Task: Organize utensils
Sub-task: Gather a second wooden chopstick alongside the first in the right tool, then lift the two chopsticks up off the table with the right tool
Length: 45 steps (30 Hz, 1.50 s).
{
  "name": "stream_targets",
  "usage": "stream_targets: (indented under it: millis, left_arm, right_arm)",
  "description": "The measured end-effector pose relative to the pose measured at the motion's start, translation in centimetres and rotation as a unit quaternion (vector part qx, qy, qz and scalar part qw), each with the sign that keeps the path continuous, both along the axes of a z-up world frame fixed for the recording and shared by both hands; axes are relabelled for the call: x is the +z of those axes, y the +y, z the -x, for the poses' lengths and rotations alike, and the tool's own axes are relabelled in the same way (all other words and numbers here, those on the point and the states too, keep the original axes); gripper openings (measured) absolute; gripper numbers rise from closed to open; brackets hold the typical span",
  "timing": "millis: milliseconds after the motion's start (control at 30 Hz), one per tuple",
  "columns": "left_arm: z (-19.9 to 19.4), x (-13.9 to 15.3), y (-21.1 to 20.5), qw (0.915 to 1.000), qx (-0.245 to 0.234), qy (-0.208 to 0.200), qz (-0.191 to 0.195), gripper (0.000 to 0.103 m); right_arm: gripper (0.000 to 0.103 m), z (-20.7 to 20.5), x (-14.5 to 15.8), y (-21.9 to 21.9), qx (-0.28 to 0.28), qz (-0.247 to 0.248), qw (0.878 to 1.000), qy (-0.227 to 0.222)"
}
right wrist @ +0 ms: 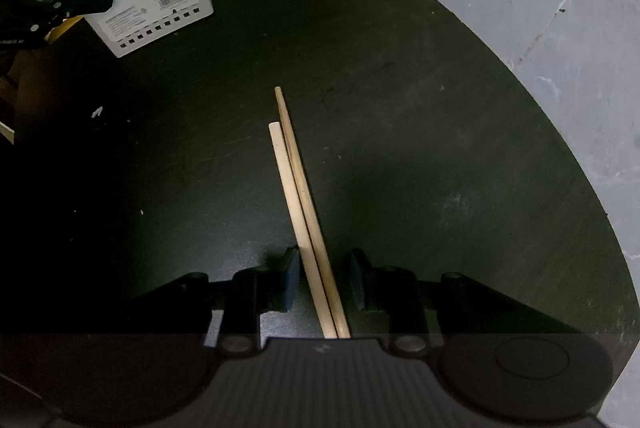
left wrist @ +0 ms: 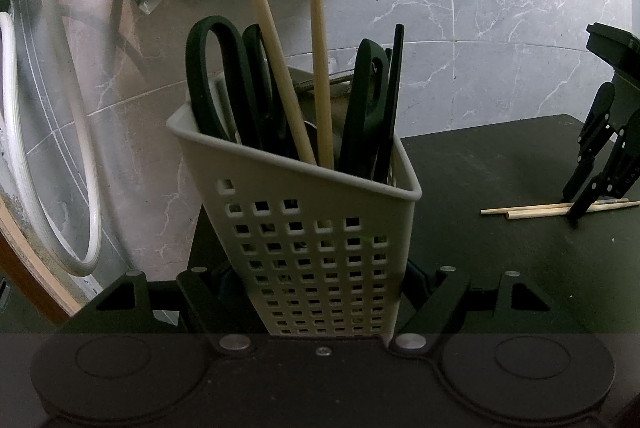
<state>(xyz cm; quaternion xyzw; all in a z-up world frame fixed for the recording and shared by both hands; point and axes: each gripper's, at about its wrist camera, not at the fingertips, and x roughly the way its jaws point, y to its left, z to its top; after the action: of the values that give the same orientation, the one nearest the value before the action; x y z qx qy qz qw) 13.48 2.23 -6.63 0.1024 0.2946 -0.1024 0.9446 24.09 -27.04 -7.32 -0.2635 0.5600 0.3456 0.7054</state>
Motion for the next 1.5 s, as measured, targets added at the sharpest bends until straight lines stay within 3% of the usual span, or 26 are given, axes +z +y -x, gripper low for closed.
stream_targets:
  millis: [133,200,367,933,1500]
  left_arm:
    - [0.0,0.0,0.0,1.0000,0.000,0.000,0.000,0.079]
    - [0.0,0.0,0.0,1.0000,0.000,0.000,0.000,0.079]
    - [0.0,0.0,0.0,1.0000,0.000,0.000,0.000,0.079]
    - [0.0,0.0,0.0,1.0000,0.000,0.000,0.000,0.079]
    - [0.0,0.0,0.0,1.0000,-0.001,0.001,-0.001,0.079]
  right_arm:
    - [0.030,0.1,-0.1,0.0,-0.003,0.001,1.000,0.001]
    - [0.019,0.4,-0.1,0.1,0.000,-0.001,1.000,0.002]
    - [0.015,0.8,-0.2,0.4,0.009,0.004,1.000,0.003]
    - [0.014,2.2,-0.5,-0.1,-0.051,-0.030,0.998,-0.016]
    - [0.014,3.0,0.0,0.1,-0.071,-0.061,0.995,-0.040]
